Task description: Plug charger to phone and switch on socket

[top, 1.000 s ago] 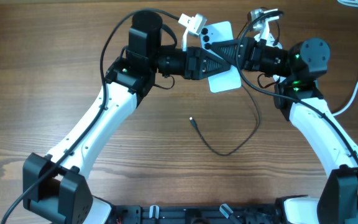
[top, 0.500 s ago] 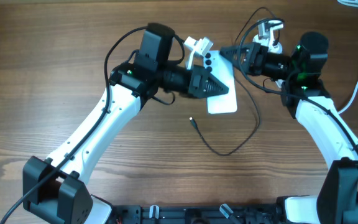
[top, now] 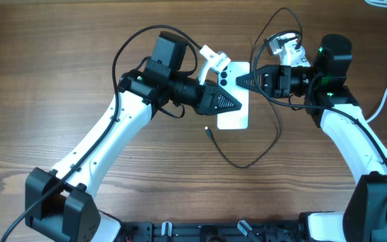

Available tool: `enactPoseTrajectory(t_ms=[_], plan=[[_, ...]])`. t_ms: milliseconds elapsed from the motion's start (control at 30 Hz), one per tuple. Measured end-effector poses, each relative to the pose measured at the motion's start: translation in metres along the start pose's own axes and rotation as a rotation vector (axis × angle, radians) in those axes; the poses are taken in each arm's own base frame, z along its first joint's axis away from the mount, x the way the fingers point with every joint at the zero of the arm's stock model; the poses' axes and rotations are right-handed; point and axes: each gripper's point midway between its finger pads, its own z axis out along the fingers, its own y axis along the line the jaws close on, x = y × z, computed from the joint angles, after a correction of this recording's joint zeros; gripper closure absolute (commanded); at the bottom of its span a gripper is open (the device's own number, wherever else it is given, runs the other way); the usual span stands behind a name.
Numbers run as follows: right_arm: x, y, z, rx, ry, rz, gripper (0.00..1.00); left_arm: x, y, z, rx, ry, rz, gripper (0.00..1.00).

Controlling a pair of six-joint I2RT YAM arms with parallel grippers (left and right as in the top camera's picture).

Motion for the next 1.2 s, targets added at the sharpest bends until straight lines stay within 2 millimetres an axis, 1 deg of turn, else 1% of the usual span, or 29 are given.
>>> enactPoseTrajectory(t_ms=[67, 100, 133, 233, 267, 333, 467, 600, 667, 733, 800, 933, 1000, 1133, 1200], plan=[[-0.001, 0.001, 0.000, -0.002, 0.001, -0.007, 0.96, -0.002, 0.001, 0.000, 0.000, -0.008, -0.001, 0.67], [-0.001, 0.001, 0.000, -0.002, 0.001, -0.013, 0.96, -0.004, 0.001, 0.000, 0.002, -0.015, -0.004, 0.66], [-0.001, 0.001, 0.000, -0.001, 0.001, -0.021, 0.96, -0.008, 0.000, 0.000, 0.005, -0.027, -0.002, 0.64], [-0.001, 0.001, 0.000, -0.001, 0.001, -0.035, 0.96, -0.023, -0.005, -0.001, 0.028, -0.070, -0.001, 0.49], [-0.001, 0.001, 0.000, -0.001, 0.000, -0.037, 0.96, -0.028, -0.007, -0.002, 0.035, -0.083, -0.008, 0.46], [-0.003, 0.000, -0.003, 0.007, -0.010, -0.043, 0.96, -0.034, -0.011, -0.002, 0.054, -0.097, -0.022, 0.43], [-0.010, 0.001, -0.011, 0.017, -0.029, -0.065, 0.96, -0.042, -0.016, -0.004, 0.069, -0.121, -0.051, 0.42], [-0.017, 0.011, -0.012, 0.014, -0.030, -0.127, 0.96, -0.047, -0.018, -0.005, 0.077, -0.131, -0.068, 0.43], [-0.023, 0.019, -0.012, 0.016, -0.038, -0.192, 0.96, -0.048, -0.020, -0.005, 0.082, -0.131, -0.070, 0.45], [-0.029, 0.027, -0.013, 0.021, -0.054, -0.218, 0.96, -0.047, -0.025, -0.006, 0.100, -0.123, -0.074, 0.46], [-0.035, 0.030, -0.013, 0.028, -0.080, -0.188, 0.96, -0.047, -0.027, -0.006, 0.111, -0.117, -0.077, 0.47], [-0.042, 0.027, -0.014, 0.038, -0.124, -0.080, 0.96, -0.045, -0.029, -0.006, 0.124, -0.110, -0.078, 0.52], [-0.045, 0.025, -0.015, 0.043, -0.143, -0.039, 0.96, -0.045, -0.029, -0.006, 0.124, -0.109, -0.079, 0.56], [-0.050, 0.021, -0.016, 0.052, -0.175, 0.026, 0.96, -0.046, -0.028, -0.006, 0.116, -0.113, -0.092, 0.71], [-0.051, 0.021, -0.016, 0.053, -0.183, 0.040, 0.96, -0.047, -0.025, -0.007, 0.104, -0.118, -0.108, 0.77]])
